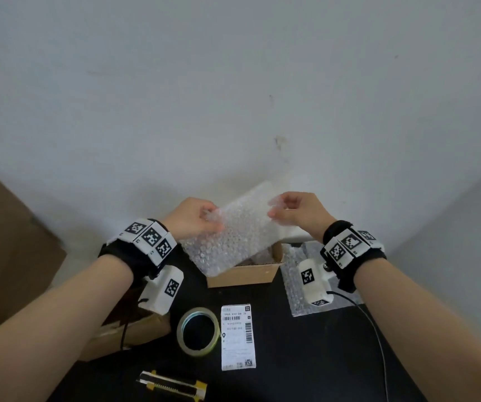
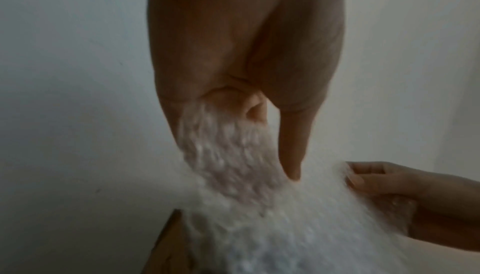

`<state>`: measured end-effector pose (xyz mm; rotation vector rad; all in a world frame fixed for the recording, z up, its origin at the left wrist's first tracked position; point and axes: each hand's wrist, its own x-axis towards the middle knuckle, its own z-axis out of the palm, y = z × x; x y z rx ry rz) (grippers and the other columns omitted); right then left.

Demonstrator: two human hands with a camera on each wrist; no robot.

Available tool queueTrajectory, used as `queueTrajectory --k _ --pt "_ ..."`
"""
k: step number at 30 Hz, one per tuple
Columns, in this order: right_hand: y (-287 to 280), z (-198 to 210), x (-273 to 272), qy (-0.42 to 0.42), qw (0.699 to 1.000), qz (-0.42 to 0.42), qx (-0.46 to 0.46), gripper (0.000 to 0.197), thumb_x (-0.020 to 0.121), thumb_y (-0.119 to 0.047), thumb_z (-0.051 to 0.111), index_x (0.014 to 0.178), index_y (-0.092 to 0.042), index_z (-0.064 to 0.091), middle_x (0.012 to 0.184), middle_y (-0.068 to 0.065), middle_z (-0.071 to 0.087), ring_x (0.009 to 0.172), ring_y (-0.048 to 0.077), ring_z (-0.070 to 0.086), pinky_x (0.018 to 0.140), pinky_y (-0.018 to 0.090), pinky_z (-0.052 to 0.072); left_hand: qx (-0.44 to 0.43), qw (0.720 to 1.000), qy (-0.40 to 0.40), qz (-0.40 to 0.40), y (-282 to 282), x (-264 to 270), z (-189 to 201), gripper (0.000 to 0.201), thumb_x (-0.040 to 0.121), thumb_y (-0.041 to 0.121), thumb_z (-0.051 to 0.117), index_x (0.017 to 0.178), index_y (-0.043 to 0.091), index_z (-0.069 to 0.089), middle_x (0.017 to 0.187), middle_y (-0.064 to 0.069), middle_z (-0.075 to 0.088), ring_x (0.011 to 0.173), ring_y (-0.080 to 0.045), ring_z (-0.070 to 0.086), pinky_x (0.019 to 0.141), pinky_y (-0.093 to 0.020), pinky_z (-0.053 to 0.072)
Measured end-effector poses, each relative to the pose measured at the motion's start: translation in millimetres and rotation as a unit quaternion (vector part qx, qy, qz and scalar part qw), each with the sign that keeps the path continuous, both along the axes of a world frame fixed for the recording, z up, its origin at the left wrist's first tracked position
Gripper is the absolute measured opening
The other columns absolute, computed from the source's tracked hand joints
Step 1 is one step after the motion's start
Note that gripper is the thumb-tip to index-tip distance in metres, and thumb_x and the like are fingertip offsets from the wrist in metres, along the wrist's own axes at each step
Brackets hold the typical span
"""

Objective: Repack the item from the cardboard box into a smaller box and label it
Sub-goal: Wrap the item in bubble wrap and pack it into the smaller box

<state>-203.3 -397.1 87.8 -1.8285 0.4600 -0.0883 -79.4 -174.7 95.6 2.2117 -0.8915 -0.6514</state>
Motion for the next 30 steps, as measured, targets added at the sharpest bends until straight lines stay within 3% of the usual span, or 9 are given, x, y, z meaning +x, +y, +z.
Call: queueTrajectory --k 3,6,10,12,15,19,24,27,30 --pt "-5.8 -11.2 -1.2 0.021 0.998 -0.051 0.034 0.012 0.080 -0.009 0.072 0.090 -0.007 0.065 0.085 0.009 0.067 0.075 0.018 0.066 0.071 0.027 0.058 0.050 0.993 0.085 0.066 2.3 5.9 -5.5 0.032 0.077 0.001 0.071 0.103 0.012 0.057 0.092 0.002 0.054 0.080 -0.015 0.058 0.059 -0.021 0.052" --pt "-10.9 -23.4 -3.9 0.076 0.996 -0.033 0.023 0.024 0.080 -0.015 0.073 0.098 -0.003 0.064 0.089 0.009 0.069 0.073 0.016 0.068 0.060 0.027 0.056 -0.017 0.972 0.124 0.200 3.1 9.2 -14.0 0.037 0.077 -0.007 0.066 0.111 0.005 0.055 0.083 -0.008 0.053 0.068 -0.019 0.057 0.043 -0.021 0.051" --pt "-8.1 -35.1 -4.1 0.046 0.996 -0.060 0.048 0.022 0.076 -0.008 0.077 0.094 -0.004 0.066 0.080 0.006 0.067 0.062 0.012 0.064 0.052 0.020 0.052 -0.023 0.962 0.097 0.253 5.7 15.0 -24.3 0.038 0.073 0.014 0.079 0.100 -0.007 0.062 0.085 -0.014 0.061 0.075 -0.022 0.060 0.071 -0.037 0.053" --pt "-8.3 -38.0 -2.6 0.030 0.994 -0.085 0.063 0.014 0.077 -0.008 0.075 0.088 -0.010 0.066 0.079 0.006 0.067 0.063 0.013 0.064 0.052 0.020 0.052 0.015 0.969 0.107 0.221 5.8 13.1 -26.9 0.029 0.073 0.015 0.079 0.087 -0.005 0.065 0.088 -0.016 0.063 0.084 -0.023 0.060 0.080 -0.037 0.051" --pt "-8.5 -40.2 -3.1 0.038 0.994 -0.063 0.078 0.016 0.079 -0.005 0.072 0.094 -0.007 0.066 0.079 0.006 0.068 0.059 0.009 0.064 0.052 0.017 0.051 0.011 0.963 0.141 0.228 3.4 9.3 -29.2 0.014 0.084 0.004 0.065 0.078 0.007 0.053 0.086 -0.013 0.058 0.077 -0.021 0.059 0.072 -0.033 0.052" --pt "-7.4 -44.1 -6.4 0.040 0.993 -0.060 0.095 0.026 0.082 -0.003 0.069 0.107 -0.007 0.063 0.077 0.008 0.068 0.058 0.013 0.063 0.053 0.018 0.051 -0.040 0.934 0.202 0.290 -0.9 5.8 -29.3 0.009 0.092 0.004 0.055 0.091 0.008 0.046 0.084 -0.009 0.056 0.065 -0.020 0.056 0.062 -0.034 0.054" --pt "-8.5 -51.8 -2.9 0.046 0.992 -0.101 0.053 0.027 0.081 -0.004 0.070 0.105 -0.003 0.059 0.083 0.009 0.065 0.064 0.014 0.063 0.050 0.017 0.051 -0.077 0.924 0.202 0.316 -6.3 4.0 -34.3 0.024 0.087 0.001 0.061 0.106 0.007 0.047 0.090 -0.011 0.057 0.070 -0.021 0.059 0.070 -0.038 0.055" --pt "-10.2 -56.4 -0.5 0.067 0.994 -0.087 -0.009 0.027 0.079 -0.005 0.072 0.102 0.000 0.059 0.086 0.011 0.065 0.070 0.019 0.063 0.061 0.026 0.057 -0.078 0.926 0.181 0.323 -9.7 1.8 -40.0 0.014 0.087 -0.002 0.060 0.092 0.008 0.052 0.082 -0.008 0.055 0.066 -0.016 0.057 0.060 -0.031 0.055" --pt "-4.5 -61.0 2.1 0.088 0.992 -0.031 -0.086 0.021 0.078 -0.007 0.071 0.096 -0.005 0.060 0.087 0.011 0.065 0.075 0.020 0.061 0.066 0.028 0.052 -0.046 0.928 0.189 0.317 -14.7 -2.6 -45.7 0.027 0.085 -0.010 0.055 0.074 0.013 0.045 0.077 -0.009 0.052 0.066 -0.019 0.058 0.049 -0.027 0.056"
